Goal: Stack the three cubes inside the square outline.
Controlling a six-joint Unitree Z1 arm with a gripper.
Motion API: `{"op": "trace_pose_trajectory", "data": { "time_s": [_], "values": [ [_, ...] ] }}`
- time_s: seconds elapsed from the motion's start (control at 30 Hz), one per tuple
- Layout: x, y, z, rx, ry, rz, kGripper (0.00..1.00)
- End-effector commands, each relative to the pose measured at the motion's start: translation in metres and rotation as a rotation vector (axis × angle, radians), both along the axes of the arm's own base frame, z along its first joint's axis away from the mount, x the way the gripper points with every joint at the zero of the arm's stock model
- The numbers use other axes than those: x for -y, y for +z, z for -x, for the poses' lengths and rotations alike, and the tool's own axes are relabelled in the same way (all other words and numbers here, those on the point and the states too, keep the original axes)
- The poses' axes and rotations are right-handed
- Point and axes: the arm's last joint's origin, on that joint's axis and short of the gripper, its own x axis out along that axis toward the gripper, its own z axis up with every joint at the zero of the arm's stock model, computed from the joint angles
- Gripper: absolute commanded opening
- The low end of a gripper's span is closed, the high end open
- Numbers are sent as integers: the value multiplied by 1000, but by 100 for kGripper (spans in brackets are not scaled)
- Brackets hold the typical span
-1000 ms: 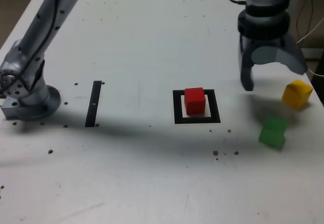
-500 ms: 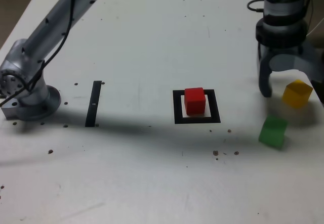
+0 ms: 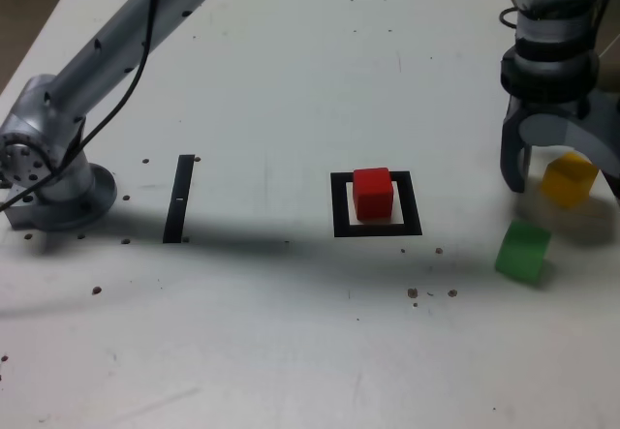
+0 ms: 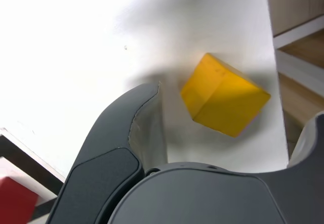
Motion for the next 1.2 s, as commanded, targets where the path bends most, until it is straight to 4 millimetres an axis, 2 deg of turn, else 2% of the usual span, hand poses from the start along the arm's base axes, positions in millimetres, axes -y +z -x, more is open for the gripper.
{"op": "trace_pose_trajectory", "data": {
  "time_s": [0.0,0.33,0.67,0.77,1.0,1.17],
  "values": [
    [-1,-1,-2,2,-30,-3,91],
    [-1,-5,-2,-11,-155,-31,89],
    [-2,-9,-5,-14,-181,-58,83],
    [-1,-8,-6,-11,-183,-69,76],
    [5,-7,-8,-3,-182,-99,53],
    [10,-6,-9,1,-188,-108,49]
  ]
}}
